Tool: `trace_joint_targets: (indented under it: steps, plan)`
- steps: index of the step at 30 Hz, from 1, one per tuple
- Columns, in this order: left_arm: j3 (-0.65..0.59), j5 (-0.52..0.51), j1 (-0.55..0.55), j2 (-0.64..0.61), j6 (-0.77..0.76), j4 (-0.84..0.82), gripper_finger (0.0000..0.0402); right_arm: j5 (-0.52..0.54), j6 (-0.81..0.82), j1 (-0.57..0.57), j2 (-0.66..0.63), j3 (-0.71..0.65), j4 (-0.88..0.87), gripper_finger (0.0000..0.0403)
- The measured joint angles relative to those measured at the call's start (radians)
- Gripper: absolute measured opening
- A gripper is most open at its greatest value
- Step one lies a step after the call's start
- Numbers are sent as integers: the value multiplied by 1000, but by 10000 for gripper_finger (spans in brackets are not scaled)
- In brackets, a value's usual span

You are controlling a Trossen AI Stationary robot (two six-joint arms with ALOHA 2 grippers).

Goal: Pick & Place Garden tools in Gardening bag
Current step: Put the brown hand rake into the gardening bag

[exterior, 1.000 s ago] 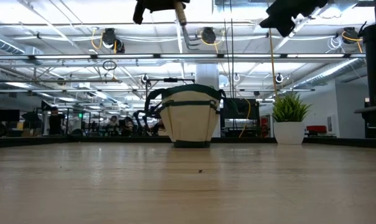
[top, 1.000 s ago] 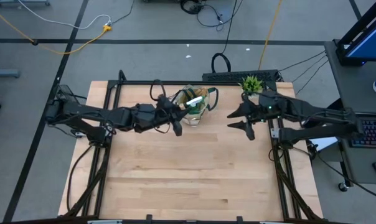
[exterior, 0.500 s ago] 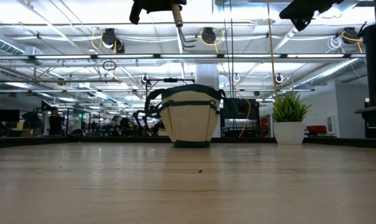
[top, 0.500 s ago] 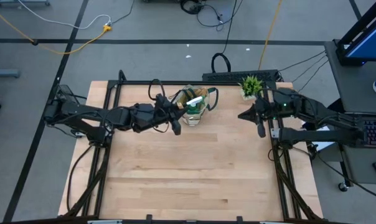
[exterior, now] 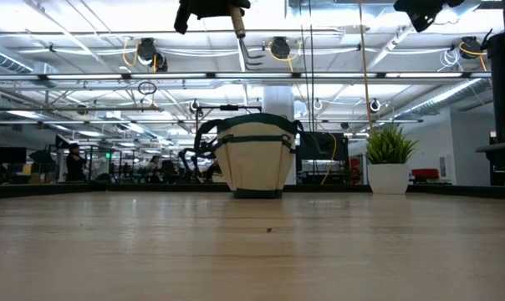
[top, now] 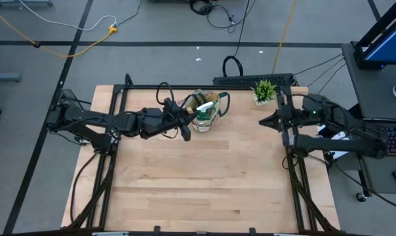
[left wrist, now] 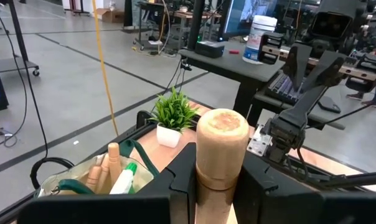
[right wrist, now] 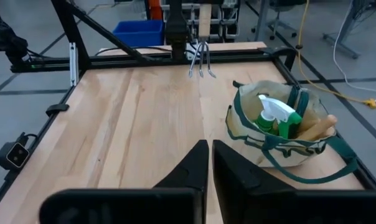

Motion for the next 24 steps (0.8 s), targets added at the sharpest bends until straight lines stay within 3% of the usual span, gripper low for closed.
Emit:
trace_joint_targets:
  steps: [24]
  plan:
    - [0,19,11,0,-5,22,63,-3,137,1,-275,-275,72,6]
